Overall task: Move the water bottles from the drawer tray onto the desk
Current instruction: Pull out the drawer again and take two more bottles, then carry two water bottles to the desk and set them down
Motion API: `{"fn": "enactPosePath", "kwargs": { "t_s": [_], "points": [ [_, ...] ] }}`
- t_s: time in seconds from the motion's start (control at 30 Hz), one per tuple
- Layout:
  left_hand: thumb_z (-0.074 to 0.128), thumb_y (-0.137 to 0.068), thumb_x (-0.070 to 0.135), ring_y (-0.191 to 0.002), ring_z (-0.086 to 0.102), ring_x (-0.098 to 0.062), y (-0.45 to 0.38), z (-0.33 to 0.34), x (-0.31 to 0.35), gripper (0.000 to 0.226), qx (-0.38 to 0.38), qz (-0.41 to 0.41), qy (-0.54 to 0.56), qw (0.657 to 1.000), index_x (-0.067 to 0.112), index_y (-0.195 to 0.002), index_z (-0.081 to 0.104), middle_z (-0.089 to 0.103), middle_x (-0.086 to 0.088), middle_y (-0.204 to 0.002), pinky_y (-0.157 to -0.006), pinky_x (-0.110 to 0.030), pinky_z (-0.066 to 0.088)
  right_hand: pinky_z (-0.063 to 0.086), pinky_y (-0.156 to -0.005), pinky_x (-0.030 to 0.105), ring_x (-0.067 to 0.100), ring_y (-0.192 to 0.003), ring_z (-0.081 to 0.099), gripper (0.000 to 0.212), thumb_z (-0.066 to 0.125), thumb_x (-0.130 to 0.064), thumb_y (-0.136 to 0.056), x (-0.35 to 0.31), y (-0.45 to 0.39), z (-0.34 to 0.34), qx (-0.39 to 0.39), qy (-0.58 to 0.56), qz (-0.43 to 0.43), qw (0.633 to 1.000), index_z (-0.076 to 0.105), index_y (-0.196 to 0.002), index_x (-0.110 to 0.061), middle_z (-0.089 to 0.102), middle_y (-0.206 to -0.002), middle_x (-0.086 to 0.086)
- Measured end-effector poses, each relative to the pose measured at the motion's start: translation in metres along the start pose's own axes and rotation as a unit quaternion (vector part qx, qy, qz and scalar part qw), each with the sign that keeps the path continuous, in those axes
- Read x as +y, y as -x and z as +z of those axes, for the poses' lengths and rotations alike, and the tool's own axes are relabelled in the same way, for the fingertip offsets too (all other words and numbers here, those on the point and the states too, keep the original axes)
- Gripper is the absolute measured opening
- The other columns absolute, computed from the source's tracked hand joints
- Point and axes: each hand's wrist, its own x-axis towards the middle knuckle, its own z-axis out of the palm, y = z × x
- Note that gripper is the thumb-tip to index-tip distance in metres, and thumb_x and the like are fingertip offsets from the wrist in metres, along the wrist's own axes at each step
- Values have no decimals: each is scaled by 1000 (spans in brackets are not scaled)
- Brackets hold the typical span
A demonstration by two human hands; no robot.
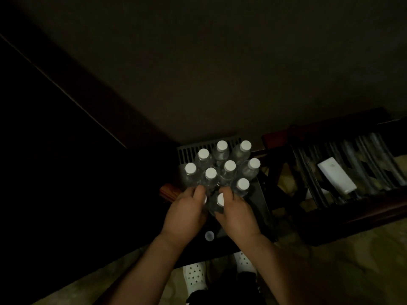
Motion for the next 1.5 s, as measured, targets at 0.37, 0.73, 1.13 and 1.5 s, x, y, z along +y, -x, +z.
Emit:
{"fn": "enactPosePath", "kwargs": {
  "t_s": [0.37,0.73,1.13,1.5],
  "points": [
    [71,-77,44,-92,66,-25,33,-164,126,59,72,122,-18,990,25,-126,43,64,-1,-111,-70,-38,54,54,-79,36,27,-100,63,46,68,-40,-85,-58,72,-189,62,-57,58,995,43,-120,-26,64,-115,7],
    [81,-70,41,-95,62,-22,77,-319,328,77,74,290,-45,953,31,-131,36,60,0,-110,-79,-41,55,56,-72,33,19,-85,63,51,80,-25,-73,-79,192,-427,192,-24,40,980,42,-106,-32,63,-95,-2],
    [89,-63,32,-80,64,-9,133,-338,574,66,44,438,1,898,36,-113,45,65,6,-93,-69,-37,59,55,-71,28,9,-89,60,70,93,-33,-59,12,369,-617,278,24,69,958,49,-113,-33,60,-100,-10],
    [92,-60,35,-84,64,-7,135,-273,798,66,4,523,39,851,33,-113,51,65,8,-95,-72,-33,57,56,-70,27,6,-95,59,74,93,-35,-58,165,485,-748,331,59,103,936,50,-119,-33,58,-107,-12]
  ]
}}
